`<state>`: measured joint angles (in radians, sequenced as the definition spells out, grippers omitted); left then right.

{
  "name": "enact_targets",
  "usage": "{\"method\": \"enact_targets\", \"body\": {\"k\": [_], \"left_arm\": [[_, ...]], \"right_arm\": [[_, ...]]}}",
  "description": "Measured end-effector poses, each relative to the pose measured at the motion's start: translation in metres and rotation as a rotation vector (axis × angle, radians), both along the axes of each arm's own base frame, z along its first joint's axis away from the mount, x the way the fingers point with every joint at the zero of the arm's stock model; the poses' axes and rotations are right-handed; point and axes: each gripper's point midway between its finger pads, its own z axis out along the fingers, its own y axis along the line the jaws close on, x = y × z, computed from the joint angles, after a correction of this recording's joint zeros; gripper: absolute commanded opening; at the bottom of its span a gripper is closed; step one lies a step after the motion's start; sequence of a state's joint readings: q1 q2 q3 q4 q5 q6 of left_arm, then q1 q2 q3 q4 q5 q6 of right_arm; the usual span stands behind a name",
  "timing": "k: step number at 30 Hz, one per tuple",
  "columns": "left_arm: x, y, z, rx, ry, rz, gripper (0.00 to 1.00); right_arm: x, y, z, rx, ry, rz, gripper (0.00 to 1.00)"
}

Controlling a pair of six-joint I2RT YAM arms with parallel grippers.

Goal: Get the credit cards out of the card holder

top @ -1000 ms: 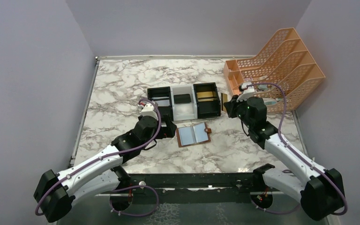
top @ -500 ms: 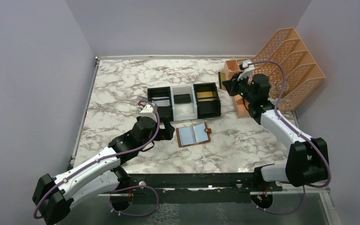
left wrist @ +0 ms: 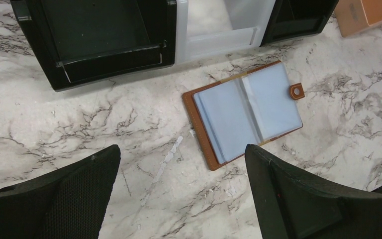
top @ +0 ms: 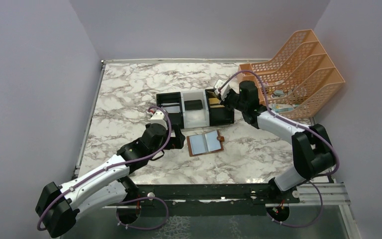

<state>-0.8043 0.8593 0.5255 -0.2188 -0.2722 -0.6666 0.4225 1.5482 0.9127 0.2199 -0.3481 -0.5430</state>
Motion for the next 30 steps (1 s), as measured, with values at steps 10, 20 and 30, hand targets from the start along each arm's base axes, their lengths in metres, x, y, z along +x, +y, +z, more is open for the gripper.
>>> {"method": "enact_targets", "body": {"k": [10, 20, 30], "left_arm": [[0.001, 0.001, 0.0, 0.001, -0.001, 0.005, 0.99], [-0.001, 0.009, 0.015, -0.032, -0.038, 0.031, 0.99], [0.0, 0.014, 0.017, -0.032, -0.045, 0.059, 0.99]], "right_arm": [[0.013, -0.013, -0.022, -0.187, -0.067, 0.026, 0.01], [0.032, -0.018, -0.024, -0.282, -0.102, 0.01, 0.01], [0.032, -0.024, -0.049, -0.356, -0.059, 0.021, 0.01]]}}
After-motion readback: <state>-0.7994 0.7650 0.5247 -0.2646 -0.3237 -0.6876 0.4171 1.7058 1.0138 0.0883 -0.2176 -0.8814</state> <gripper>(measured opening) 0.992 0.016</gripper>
